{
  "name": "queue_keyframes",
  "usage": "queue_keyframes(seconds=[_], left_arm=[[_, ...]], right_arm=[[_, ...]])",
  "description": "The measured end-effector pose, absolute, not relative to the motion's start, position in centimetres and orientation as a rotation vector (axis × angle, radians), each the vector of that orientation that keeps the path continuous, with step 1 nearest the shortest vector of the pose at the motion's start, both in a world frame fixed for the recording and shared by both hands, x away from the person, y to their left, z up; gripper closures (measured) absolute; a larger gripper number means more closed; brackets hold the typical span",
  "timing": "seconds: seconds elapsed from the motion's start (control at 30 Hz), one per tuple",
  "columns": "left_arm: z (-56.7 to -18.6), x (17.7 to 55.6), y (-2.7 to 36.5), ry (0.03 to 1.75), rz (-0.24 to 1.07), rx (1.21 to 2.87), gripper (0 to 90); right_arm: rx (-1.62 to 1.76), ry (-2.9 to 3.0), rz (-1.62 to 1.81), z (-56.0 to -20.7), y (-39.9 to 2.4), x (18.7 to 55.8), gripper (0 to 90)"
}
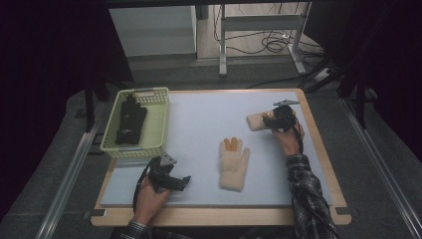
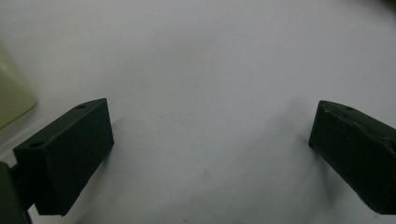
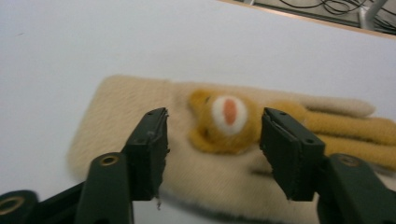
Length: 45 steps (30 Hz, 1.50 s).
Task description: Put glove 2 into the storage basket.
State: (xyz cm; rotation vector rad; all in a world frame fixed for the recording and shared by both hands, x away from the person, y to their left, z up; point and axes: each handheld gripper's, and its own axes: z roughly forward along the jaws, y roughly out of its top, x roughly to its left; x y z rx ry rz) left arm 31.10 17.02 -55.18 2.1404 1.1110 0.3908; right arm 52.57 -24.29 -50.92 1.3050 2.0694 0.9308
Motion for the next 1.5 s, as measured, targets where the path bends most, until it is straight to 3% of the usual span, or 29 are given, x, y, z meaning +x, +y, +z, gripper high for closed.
queue_keyframes(seconds=[0.27,0.33,0.43,0.63,0.97,1.5], left_arm=[[-55.2,31.1,17.0,1.111,0.391,2.14,0.0],[-55.2,31.1,17.0,1.111,0.391,2.14,0.0],[-55.2,31.1,17.0,1.111,0.391,2.141,0.0],[-55.2,31.1,17.0,1.111,0.391,2.141,0.0],[-55.2,31.1,17.0,1.111,0.391,2.141,0.0],[-55.2,31.1,17.0,1.111,0.391,2.142,0.0]], right_arm=[[1.362,2.025,0.895,-51.9,-24.1,54.7,35.6],[1.353,2.025,0.857,-52.1,-23.8,54.9,40.3],[1.353,2.025,0.844,-52.0,-23.5,54.7,58.6],[1.389,2.031,0.877,-51.5,-23.9,54.5,65.6],[1.3,2.075,0.969,-49.0,-24.3,52.5,66.4],[0.991,2.254,1.124,-43.9,-23.6,46.3,66.0]])
